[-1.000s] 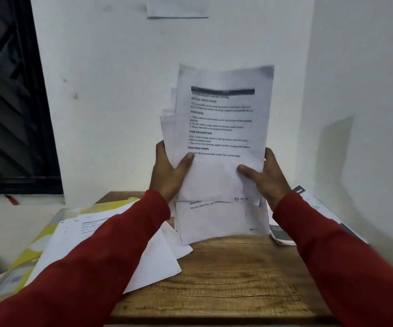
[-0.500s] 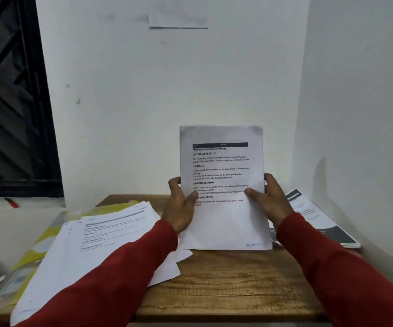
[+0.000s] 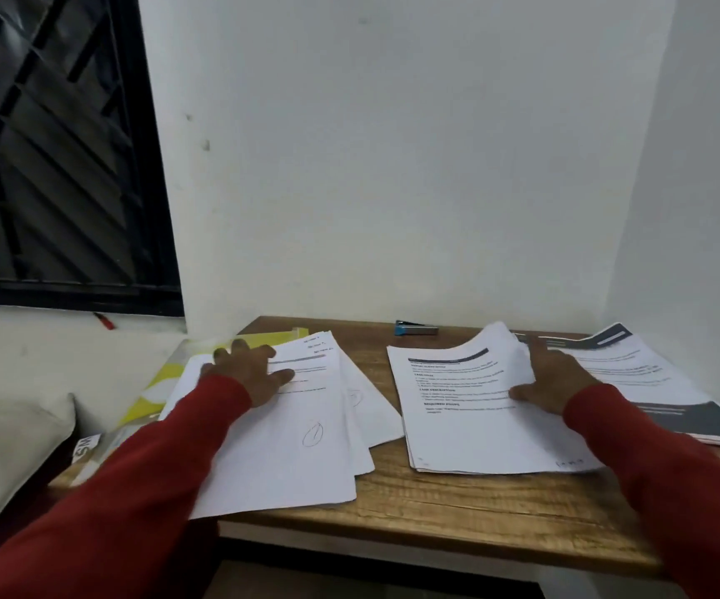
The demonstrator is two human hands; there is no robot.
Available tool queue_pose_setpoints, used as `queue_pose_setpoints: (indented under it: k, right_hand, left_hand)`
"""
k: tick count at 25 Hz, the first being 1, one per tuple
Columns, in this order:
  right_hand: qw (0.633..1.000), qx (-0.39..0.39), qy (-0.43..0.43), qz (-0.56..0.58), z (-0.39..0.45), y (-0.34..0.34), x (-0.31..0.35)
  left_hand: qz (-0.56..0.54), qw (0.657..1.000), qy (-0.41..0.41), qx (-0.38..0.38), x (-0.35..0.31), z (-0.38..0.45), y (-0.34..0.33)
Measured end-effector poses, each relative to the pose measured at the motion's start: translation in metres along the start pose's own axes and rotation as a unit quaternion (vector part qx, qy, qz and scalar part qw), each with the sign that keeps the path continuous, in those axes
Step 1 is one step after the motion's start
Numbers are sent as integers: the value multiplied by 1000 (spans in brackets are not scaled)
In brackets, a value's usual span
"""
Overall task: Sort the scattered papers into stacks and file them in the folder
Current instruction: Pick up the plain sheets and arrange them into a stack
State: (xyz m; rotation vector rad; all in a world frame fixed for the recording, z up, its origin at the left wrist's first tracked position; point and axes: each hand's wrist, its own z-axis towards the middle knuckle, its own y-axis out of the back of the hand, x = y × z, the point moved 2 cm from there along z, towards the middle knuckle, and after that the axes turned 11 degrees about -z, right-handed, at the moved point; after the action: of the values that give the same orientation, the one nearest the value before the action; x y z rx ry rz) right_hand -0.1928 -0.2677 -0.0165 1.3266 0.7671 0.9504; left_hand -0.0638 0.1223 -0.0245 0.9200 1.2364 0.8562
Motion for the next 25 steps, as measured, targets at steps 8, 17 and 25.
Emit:
queue_pose_setpoints:
  k: [8, 17, 25]
  right_hand:
    - [974, 101, 180, 98, -33, 7, 152]
    - [973, 129, 178, 70, -12, -23, 240]
    - [845, 107, 123, 510, -8, -28, 215]
  left_hand:
    - [45, 991, 126, 12, 70, -20, 4]
    - [-88, 993, 82, 11, 56, 6, 7]
    - [-447, 893, 43, 9, 68, 14, 12]
